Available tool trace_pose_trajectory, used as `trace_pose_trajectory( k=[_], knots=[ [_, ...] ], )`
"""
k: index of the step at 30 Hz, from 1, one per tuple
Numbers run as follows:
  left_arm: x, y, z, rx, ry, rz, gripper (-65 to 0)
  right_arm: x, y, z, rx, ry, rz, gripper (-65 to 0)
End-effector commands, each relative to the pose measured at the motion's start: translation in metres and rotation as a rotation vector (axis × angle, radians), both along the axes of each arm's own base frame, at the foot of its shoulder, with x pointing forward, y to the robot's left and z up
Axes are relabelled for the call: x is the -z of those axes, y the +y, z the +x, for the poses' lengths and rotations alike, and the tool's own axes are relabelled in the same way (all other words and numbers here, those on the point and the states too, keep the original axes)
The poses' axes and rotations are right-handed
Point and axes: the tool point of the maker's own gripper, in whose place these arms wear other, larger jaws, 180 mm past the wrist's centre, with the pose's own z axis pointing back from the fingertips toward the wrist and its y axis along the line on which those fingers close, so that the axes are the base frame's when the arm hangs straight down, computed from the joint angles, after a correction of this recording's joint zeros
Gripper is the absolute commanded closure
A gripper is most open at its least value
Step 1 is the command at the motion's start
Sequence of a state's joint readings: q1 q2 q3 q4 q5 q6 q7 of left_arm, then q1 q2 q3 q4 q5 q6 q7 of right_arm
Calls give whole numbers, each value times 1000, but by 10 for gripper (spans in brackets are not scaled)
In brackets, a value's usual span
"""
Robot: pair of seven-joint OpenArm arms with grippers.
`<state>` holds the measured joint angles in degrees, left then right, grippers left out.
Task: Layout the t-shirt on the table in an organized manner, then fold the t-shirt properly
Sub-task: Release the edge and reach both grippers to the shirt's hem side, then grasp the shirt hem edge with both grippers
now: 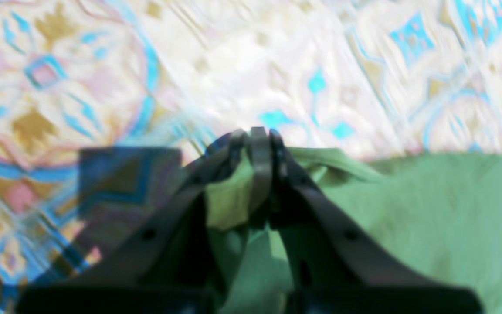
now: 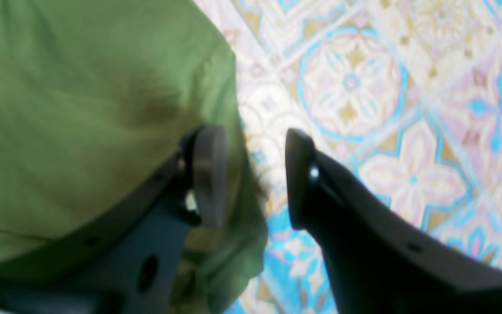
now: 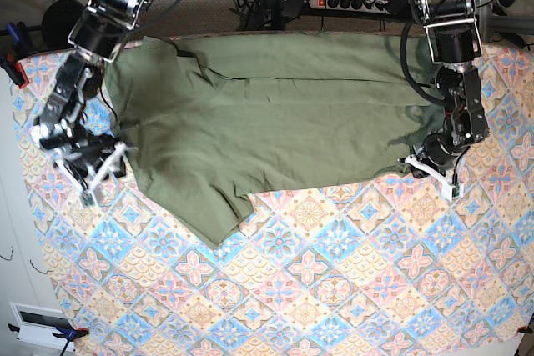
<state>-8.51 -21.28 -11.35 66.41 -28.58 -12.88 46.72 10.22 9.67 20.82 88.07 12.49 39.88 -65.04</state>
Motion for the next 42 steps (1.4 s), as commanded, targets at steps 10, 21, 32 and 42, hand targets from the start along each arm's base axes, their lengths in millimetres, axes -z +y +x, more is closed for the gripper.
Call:
trace_pose_trajectory(
  k=[10,21,32,42],
  knots=[
    [-19,-1,-3,31,-55,37,0,7,29,64,-139,-36,36,-226],
    [-18,-1,-4,32,-53,37,0,29,-9,69,-62,-16,94,-226],
    [-20,-1,-1,32,-59,36,0,51,25,59,-199,63,37,-226],
    [-20,-1,-1,32,-59,36,0,54,27,57,-206,77,33,-214]
  ],
)
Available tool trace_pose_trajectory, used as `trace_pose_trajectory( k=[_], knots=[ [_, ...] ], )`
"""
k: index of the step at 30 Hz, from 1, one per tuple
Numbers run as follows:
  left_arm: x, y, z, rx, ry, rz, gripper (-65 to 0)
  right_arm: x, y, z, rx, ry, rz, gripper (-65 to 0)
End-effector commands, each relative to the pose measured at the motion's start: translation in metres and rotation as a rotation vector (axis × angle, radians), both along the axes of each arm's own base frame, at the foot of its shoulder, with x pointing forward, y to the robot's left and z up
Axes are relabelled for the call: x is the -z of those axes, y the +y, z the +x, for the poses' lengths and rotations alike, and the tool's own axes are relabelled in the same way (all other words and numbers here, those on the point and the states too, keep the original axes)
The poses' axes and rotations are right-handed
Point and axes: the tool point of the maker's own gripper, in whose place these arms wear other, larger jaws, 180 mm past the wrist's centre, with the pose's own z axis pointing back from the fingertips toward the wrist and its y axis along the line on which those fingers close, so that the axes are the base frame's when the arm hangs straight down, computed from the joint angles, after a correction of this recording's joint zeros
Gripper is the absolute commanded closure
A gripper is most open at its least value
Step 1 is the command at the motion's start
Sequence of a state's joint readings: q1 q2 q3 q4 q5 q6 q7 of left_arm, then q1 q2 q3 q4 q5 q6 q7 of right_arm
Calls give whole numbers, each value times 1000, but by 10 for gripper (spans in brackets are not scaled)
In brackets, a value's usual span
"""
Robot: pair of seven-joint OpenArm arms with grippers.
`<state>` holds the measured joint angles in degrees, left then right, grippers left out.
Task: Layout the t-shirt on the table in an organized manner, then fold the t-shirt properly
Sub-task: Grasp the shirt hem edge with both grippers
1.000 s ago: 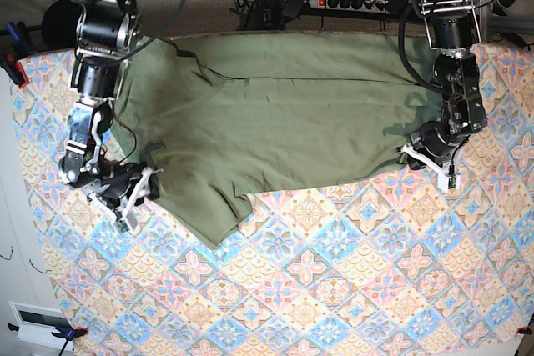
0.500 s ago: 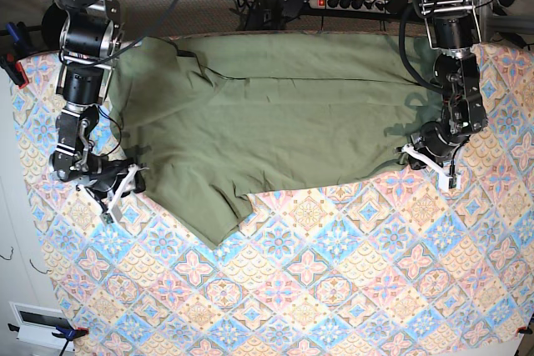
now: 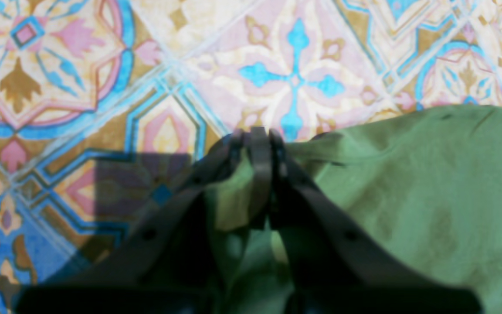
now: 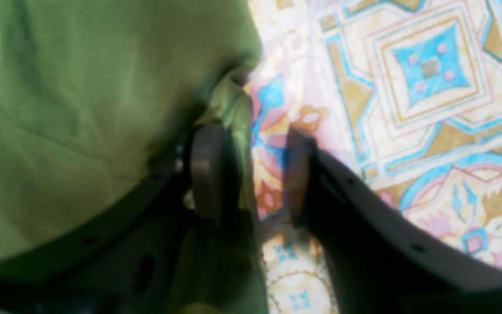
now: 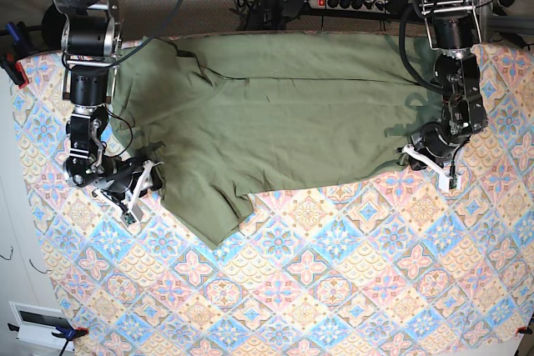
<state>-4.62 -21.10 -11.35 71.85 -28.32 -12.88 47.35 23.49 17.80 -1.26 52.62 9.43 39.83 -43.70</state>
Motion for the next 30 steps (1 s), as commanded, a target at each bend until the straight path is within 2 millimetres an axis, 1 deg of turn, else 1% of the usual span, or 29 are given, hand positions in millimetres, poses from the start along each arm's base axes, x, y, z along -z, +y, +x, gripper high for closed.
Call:
trace_pose_trajectory(
  k=[1,2,7,9,11,12,14,16,19,21,25,27,29,30],
  knots=[
    [-17,6,13,-1,-52,11,0,-15,-5,12,0,-38,-7,-205],
    [-17,6,13,-1,-52,11,0,-14,-5,11,1,-32,-6,-188],
    [-17,6,13,-1,-54,11,0,-13,-5,10,3,-27,-5,-49],
    [-18,6,13,-1,-55,11,0,-12,-8,9,8,-16,-10,-21],
    [-18,6,14,-1,-57,11,0,-15,-13,8,23,-11,-13,-22],
    [-18,6,14,-1,-57,11,0,-20,-17,10,41,-25,-5,-22],
    [-18,6,14,-2,-58,12,0,-37,-29,17,94,-72,19,-22],
    [-18,6,14,-2,-58,12,0,-46,-40,13,136,-92,36,-22],
    [-18,6,14,-2,-60,12,0,-69,-45,18,150,-163,42,-22],
    [-19,5,15,-2,-61,10,0,-80,-54,20,151,-188,17,-22],
    [-20,5,17,-1,-67,10,0,-86,-57,22,153,-203,11,-22],
    [-28,4,25,-1,-88,9,0,-86,-57,22,153,-203,11,-22],
    [-32,4,28,0,-98,8,0,-85,-57,21,152,-198,14,-22],
    [-39,2,32,7,-117,13,0,-86,-54,20,150,-195,24,-22]
  ],
)
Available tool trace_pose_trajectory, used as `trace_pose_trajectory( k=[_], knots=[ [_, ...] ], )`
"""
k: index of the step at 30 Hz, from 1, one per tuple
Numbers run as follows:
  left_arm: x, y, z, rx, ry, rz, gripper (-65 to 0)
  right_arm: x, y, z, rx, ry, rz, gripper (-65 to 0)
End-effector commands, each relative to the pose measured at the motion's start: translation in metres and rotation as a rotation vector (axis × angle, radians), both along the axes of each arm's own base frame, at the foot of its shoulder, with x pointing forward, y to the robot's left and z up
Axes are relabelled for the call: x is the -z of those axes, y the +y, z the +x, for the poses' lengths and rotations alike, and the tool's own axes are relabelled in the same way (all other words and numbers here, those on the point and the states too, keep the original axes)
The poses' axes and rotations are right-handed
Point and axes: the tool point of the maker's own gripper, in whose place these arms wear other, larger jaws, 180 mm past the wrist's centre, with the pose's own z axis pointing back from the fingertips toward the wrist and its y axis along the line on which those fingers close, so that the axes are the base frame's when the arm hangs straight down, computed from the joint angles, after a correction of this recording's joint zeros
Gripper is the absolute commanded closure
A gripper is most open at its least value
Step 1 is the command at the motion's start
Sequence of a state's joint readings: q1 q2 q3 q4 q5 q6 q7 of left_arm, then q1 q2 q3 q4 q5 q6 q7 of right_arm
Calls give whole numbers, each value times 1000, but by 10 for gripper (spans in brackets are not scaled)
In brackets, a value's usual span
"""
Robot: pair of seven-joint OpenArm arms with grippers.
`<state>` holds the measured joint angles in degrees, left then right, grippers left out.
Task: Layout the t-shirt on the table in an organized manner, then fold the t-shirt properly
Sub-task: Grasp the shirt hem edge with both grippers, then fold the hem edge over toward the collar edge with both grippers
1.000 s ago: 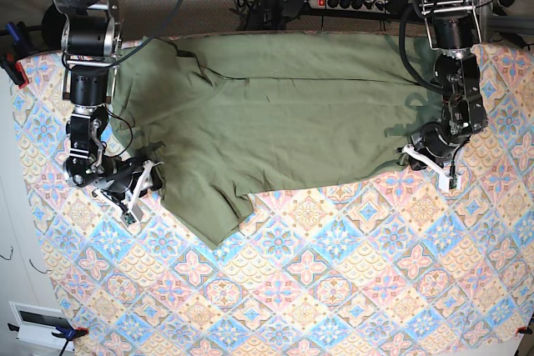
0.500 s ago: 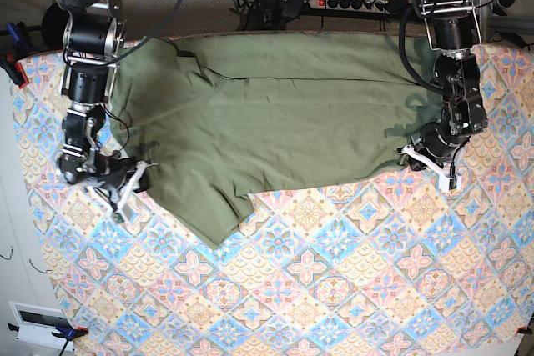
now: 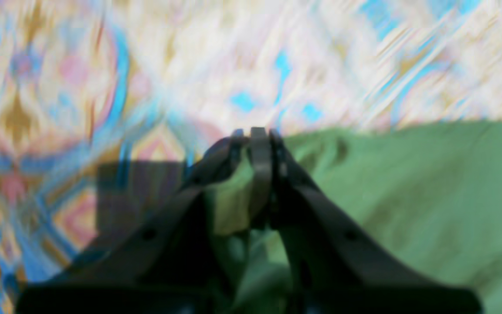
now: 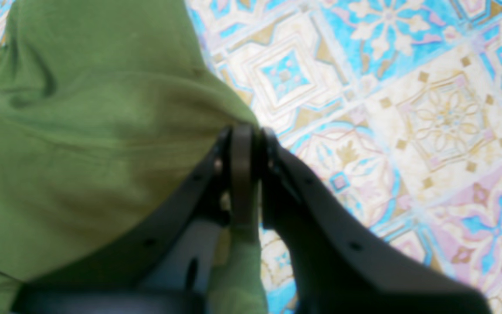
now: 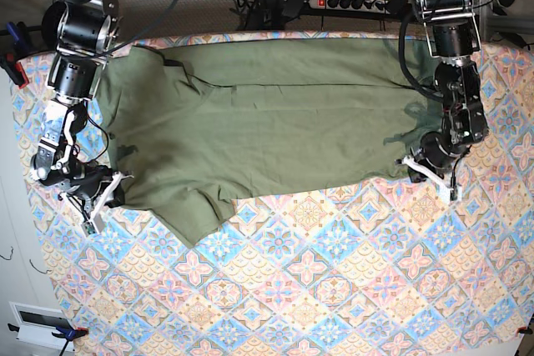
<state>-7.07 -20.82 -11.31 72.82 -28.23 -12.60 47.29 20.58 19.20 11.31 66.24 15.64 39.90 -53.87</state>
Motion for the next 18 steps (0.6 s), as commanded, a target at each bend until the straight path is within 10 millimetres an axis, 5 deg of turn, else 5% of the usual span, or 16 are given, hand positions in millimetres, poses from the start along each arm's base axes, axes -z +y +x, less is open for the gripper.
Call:
trace_pose_trajectory(
  k=[1,10,18],
  knots=[
    [-28,2,13,17,-86,21,0,-30,-4,15,-3,-82,-2,-22],
    [-66,-24,-20,118,-192,96,0,-42,-12,-31,-19,-82,-127,-22],
    [-87,11,-57,36,-227,159,0,-52,-31,-69,21,-80,-212,-22]
  ],
)
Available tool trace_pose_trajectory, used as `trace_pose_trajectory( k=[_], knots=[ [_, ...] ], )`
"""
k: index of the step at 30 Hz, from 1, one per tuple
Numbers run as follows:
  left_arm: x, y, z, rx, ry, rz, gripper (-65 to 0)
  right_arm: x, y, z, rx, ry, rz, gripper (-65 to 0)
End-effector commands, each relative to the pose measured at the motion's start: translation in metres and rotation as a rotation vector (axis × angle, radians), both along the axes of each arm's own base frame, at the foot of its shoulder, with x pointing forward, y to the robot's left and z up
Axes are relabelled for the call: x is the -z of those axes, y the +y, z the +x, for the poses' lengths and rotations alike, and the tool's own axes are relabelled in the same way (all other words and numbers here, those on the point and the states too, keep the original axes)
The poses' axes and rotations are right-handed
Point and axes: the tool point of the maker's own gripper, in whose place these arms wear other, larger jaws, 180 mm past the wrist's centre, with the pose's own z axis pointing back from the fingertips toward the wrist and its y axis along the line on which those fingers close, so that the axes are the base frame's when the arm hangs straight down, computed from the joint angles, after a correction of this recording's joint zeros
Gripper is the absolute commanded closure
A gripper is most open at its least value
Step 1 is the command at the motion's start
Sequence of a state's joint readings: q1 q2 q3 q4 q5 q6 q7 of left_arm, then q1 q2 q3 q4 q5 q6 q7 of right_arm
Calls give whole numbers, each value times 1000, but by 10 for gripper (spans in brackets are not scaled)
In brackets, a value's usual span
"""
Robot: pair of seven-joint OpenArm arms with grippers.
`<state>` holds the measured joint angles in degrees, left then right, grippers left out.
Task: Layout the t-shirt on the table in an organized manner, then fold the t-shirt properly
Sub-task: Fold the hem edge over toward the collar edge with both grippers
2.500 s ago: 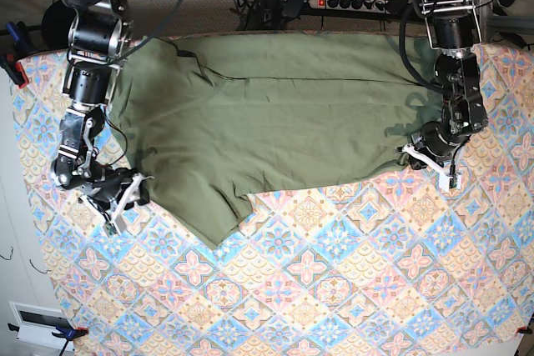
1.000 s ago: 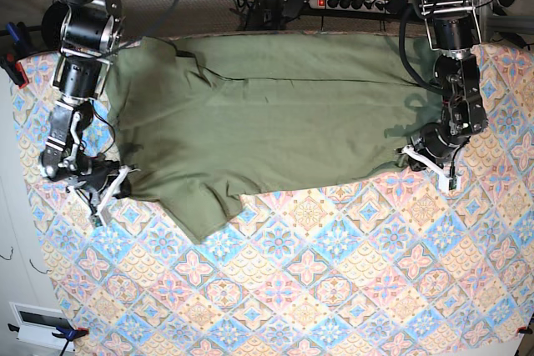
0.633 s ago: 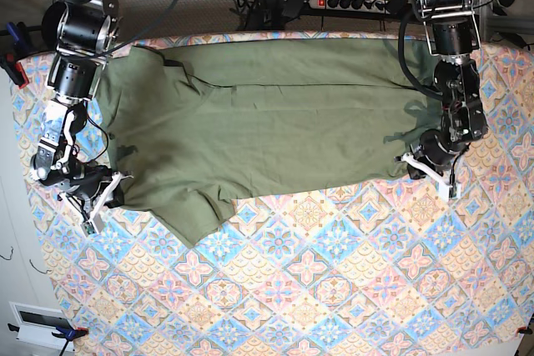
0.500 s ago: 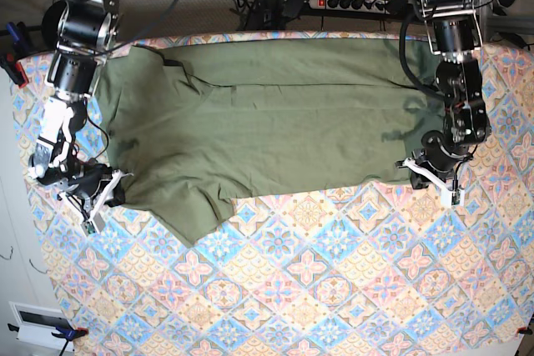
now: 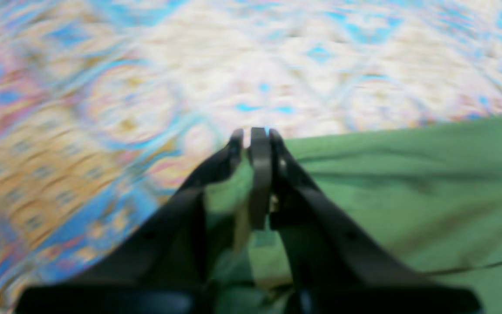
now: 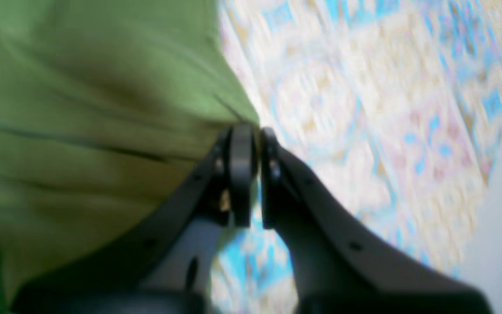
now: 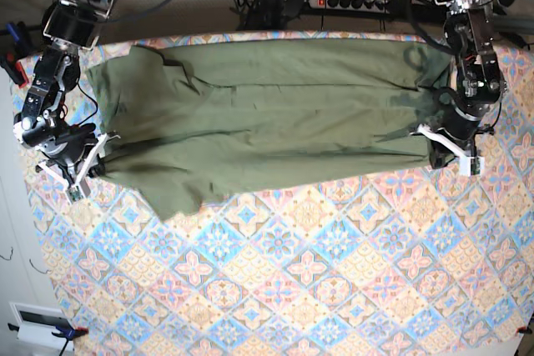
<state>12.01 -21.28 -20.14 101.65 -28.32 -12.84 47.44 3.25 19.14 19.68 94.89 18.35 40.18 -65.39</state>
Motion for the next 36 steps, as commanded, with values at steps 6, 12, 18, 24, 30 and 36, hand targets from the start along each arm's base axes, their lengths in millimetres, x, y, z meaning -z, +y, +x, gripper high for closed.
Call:
trace_pose_trajectory(
  k=[6,12,18,24,30,36],
  knots=[
    [-19,5,-21,7,-36,48,0,-22,-1,-15,-9,-73,16,-22],
    [-5,-1,-51,30,30,61,0,-11,-6,-44,-15,-20,13,-22],
    [17,0,-81,32,123,66,0,10,-12,-66,-9,61,3,-22],
    [41,4,-95,63,216,82,0,22,-44,-80,40,149,-175,-24],
    [52,-4,-95,86,243,63,0,3,-48,-75,37,104,-246,-160],
    [53,-8,-98,87,246,36,-152,-21,-47,-69,40,38,-280,-233]
  ],
)
